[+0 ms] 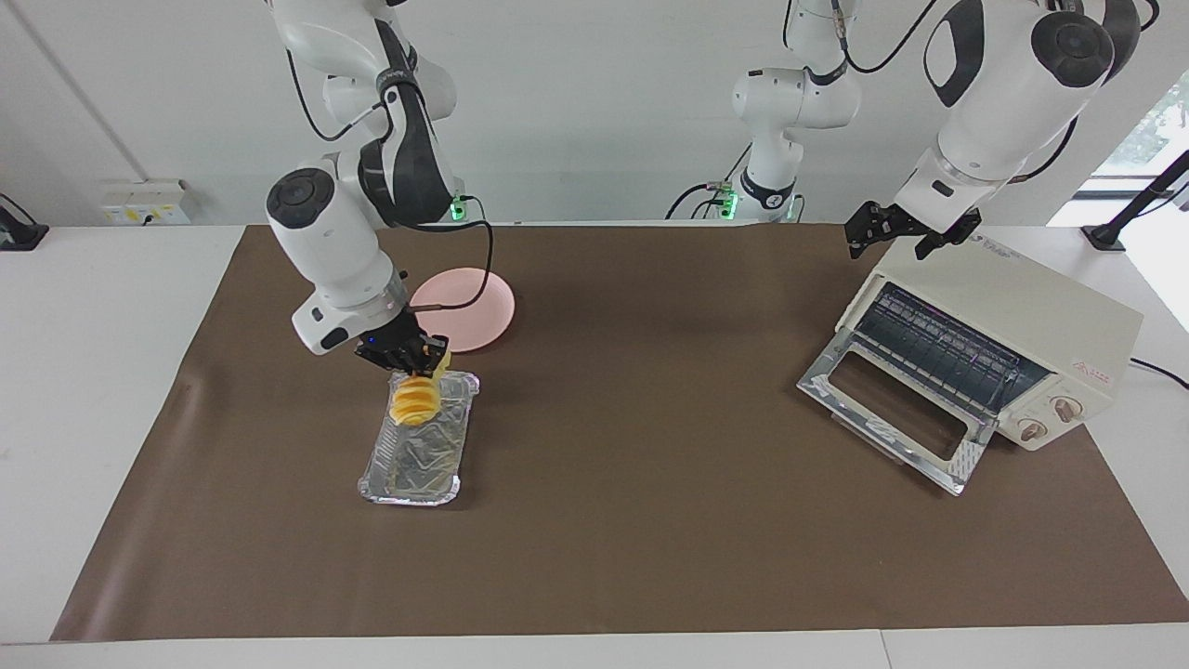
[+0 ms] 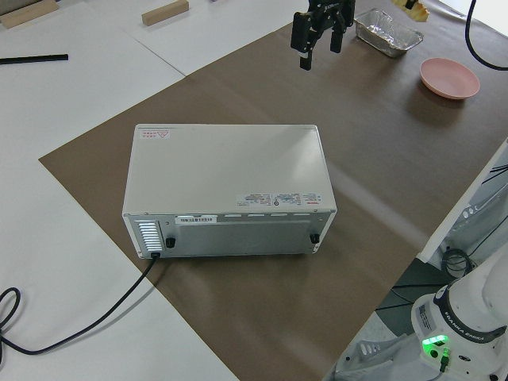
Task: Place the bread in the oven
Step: 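Lift the bread roll with the right gripper over the foil tray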
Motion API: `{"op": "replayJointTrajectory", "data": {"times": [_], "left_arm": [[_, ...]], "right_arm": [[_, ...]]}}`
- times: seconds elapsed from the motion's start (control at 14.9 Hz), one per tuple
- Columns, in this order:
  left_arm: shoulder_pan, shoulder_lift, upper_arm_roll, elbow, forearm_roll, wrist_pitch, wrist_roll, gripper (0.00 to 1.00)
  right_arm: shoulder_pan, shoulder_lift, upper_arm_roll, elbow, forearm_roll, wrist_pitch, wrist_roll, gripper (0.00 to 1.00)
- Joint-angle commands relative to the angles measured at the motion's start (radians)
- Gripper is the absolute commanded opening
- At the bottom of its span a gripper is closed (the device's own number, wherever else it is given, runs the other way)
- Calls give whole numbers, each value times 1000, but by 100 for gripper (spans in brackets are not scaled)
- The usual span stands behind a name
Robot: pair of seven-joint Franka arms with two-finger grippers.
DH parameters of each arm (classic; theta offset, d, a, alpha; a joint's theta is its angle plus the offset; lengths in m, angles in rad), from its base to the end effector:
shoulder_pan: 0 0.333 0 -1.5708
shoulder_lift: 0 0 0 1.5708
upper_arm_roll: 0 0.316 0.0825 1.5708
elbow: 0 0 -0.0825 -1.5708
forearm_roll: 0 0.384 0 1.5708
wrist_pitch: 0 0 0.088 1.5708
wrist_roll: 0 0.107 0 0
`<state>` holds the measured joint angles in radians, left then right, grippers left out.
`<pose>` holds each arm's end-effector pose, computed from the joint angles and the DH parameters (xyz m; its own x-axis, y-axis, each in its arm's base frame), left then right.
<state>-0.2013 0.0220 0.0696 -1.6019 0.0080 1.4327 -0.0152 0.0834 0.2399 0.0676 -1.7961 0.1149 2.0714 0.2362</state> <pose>0.5387 -0.0708 0.5874 0.9754 -0.1125 -0.1898 -0.1169 -0.9931 -0.0124 0.6196 0.0977 0.4187 0.9901 -0.1406 0.0036 -0.1391 -0.9827 -0.1227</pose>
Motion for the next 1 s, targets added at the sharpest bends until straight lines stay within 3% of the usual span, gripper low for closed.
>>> {"op": "replayJointTrajectory", "data": {"times": [0.0,0.2,0.94], "left_arm": [[10,-20,-7,-16,15,12,5,100],[10,-20,-7,-16,15,12,5,100],[10,-20,-7,-16,15,12,5,100]], "right_arm": [[-36,82,9,27,5,50,-46,0],[-47,130,9,24,40,59,-61,0],[-25,180,12,-16,94,170,-57,0]]}}
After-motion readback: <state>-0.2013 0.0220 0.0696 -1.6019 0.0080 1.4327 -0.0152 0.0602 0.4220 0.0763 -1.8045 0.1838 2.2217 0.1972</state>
